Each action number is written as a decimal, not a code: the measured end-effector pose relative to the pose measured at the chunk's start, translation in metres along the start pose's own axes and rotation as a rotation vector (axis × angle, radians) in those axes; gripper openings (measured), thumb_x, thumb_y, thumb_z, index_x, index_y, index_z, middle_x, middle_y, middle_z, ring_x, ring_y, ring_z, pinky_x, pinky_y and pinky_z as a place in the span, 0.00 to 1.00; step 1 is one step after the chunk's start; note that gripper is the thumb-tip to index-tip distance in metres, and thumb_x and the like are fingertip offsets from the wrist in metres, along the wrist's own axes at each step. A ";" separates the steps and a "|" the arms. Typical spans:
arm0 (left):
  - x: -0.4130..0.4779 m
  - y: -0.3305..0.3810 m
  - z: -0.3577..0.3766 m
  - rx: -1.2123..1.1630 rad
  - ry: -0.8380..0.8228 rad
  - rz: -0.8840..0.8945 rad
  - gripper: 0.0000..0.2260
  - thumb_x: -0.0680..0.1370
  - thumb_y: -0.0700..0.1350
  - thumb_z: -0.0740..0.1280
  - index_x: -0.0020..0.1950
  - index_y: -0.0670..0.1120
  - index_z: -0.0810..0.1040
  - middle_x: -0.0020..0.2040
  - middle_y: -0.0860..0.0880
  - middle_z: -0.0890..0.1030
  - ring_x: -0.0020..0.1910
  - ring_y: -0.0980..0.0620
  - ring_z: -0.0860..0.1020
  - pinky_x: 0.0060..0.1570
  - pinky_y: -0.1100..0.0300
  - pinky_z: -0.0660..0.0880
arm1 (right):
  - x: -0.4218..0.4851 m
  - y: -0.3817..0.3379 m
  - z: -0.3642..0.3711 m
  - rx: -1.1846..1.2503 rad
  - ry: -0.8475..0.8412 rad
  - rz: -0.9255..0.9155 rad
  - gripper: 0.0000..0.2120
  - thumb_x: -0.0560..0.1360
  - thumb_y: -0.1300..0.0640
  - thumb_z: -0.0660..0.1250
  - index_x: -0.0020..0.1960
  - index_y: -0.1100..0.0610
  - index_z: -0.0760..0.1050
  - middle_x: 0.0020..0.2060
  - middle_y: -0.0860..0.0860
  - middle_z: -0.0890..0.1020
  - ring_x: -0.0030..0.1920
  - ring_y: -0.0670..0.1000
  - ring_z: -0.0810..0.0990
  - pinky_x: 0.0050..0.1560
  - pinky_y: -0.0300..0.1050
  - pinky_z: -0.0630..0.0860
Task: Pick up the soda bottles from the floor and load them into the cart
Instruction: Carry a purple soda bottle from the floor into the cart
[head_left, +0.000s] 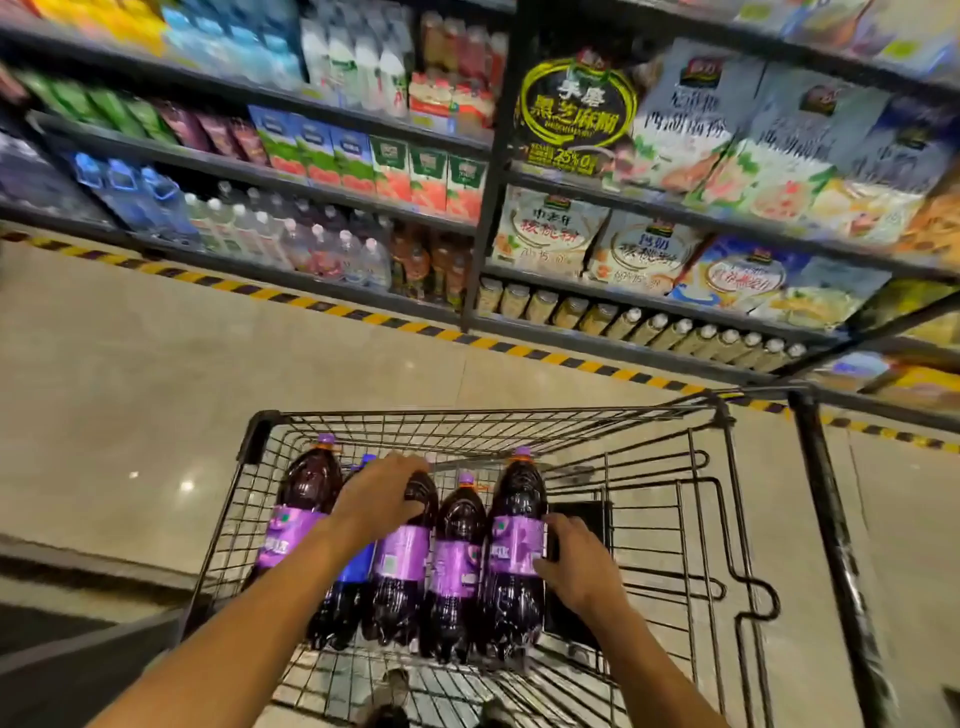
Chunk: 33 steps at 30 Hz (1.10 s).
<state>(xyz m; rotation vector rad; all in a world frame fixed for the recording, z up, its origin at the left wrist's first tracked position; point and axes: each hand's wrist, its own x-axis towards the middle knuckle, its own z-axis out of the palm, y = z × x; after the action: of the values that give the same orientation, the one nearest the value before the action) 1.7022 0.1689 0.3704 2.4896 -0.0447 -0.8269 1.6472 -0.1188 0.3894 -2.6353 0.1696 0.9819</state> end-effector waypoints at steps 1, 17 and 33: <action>-0.014 0.006 -0.011 0.089 0.045 -0.009 0.26 0.77 0.49 0.72 0.73 0.54 0.70 0.69 0.50 0.75 0.67 0.46 0.74 0.65 0.51 0.73 | -0.004 -0.004 -0.009 -0.063 -0.001 -0.035 0.26 0.77 0.49 0.71 0.74 0.50 0.71 0.64 0.52 0.77 0.64 0.56 0.77 0.63 0.52 0.75; -0.252 0.059 -0.064 0.280 0.443 -0.305 0.25 0.75 0.55 0.73 0.69 0.49 0.73 0.66 0.45 0.76 0.64 0.42 0.75 0.62 0.49 0.73 | -0.088 -0.117 -0.122 -0.691 -0.070 -0.535 0.28 0.75 0.50 0.77 0.71 0.52 0.72 0.68 0.53 0.78 0.66 0.57 0.78 0.57 0.49 0.74; -0.586 0.002 0.024 0.179 0.767 -0.814 0.20 0.76 0.53 0.71 0.66 0.50 0.74 0.65 0.44 0.79 0.62 0.42 0.77 0.59 0.50 0.75 | -0.331 -0.282 0.011 -0.985 -0.037 -1.019 0.25 0.74 0.50 0.79 0.68 0.55 0.77 0.63 0.55 0.82 0.62 0.59 0.80 0.57 0.49 0.77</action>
<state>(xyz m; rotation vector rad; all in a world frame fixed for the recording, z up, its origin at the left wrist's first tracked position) 1.2119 0.2657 0.6777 2.8196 1.2576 -0.0650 1.4519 0.1501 0.6705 -2.7363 -1.8751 0.7846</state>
